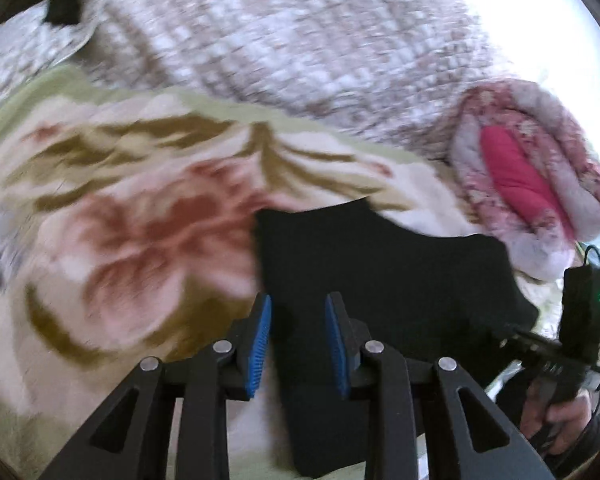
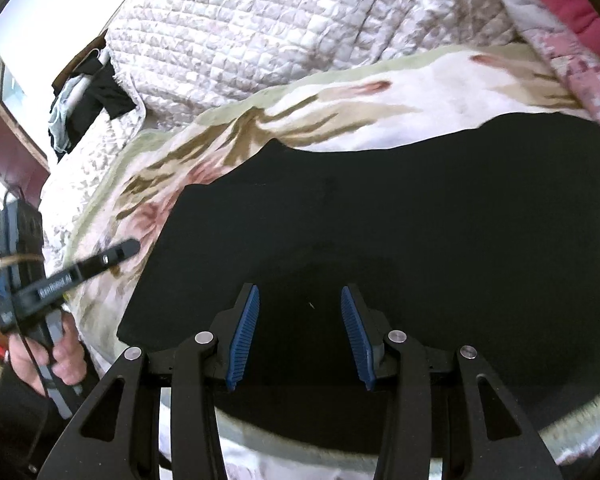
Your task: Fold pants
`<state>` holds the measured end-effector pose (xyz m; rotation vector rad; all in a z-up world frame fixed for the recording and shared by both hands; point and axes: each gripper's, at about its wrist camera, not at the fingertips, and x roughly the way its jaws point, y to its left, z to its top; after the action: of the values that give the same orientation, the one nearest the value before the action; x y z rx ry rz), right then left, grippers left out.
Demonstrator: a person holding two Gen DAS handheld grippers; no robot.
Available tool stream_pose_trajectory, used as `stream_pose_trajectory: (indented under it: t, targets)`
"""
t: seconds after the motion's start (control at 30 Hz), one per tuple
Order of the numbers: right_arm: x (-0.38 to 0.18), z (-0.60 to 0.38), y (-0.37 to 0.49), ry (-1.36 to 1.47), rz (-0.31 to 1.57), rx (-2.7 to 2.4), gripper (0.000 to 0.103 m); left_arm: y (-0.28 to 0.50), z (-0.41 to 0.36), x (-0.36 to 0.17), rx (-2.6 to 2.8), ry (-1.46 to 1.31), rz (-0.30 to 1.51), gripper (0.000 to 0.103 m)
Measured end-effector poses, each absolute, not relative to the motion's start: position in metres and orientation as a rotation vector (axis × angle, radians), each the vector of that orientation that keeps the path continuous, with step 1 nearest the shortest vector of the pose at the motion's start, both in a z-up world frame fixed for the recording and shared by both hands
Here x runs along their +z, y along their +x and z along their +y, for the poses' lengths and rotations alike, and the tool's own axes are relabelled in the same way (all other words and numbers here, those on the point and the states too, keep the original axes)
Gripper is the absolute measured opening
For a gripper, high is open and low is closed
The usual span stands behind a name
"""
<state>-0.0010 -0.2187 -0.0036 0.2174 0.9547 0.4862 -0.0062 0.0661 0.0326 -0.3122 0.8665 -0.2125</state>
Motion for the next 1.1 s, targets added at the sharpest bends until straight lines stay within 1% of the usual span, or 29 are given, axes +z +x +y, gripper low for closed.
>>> stream_pose_trajectory:
  t: [0.27, 0.3, 0.33, 0.37, 0.4, 0.5, 0.63, 0.83, 0.93, 0.97, 1.03, 1.1]
  targets:
    - [-0.014, -0.208, 0.031, 0.282, 0.996, 0.562, 0.044, -0.007, 0.065, 0.014, -0.203, -0.283, 0.887, 0.030]
    - [-0.015, -0.207, 0.035, 0.288, 1.006, 0.567, 0.040, -0.008, 0.065, 0.013, -0.206, -0.280, 0.886, 0.030]
    - [-0.015, -0.204, 0.038, 0.276, 1.019, 0.556, 0.033, -0.007, 0.065, 0.012, -0.207, -0.276, 0.887, 0.030]
    - [-0.014, -0.202, 0.040, 0.258, 1.030, 0.543, 0.009, -0.007, 0.065, 0.011, -0.207, -0.274, 0.890, 0.030]
    - [-0.013, -0.202, 0.042, 0.255, 1.035, 0.545, 0.003, -0.007, 0.065, 0.010, -0.206, -0.274, 0.893, 0.030]
    - [-0.004, -0.209, 0.041, 0.268, 0.992, 0.538, 0.002, -0.008, 0.065, 0.009, -0.205, -0.274, 0.891, 0.030]
    - [-0.015, -0.214, 0.044, 0.271, 1.012, 0.502, 0.002, -0.009, 0.064, 0.012, -0.206, -0.260, 0.876, 0.030]
    - [-0.011, -0.216, 0.042, 0.277, 1.006, 0.494, 0.003, -0.010, 0.060, 0.018, -0.208, -0.240, 0.875, 0.030]
    - [-0.006, -0.226, 0.032, 0.255, 0.997, 0.438, 0.005, -0.013, 0.057, 0.025, -0.205, -0.228, 0.867, 0.030]
    - [-0.001, -0.228, 0.026, 0.234, 0.985, 0.413, 0.007, -0.014, 0.056, 0.028, -0.204, -0.221, 0.861, 0.030]
    - [0.009, -0.231, 0.012, 0.210, 0.956, 0.409, 0.008, -0.017, 0.052, 0.033, -0.207, -0.203, 0.854, 0.030]
    - [0.015, -0.231, -0.002, 0.202, 0.942, 0.431, 0.012, -0.021, 0.047, 0.035, -0.224, -0.194, 0.851, 0.030]
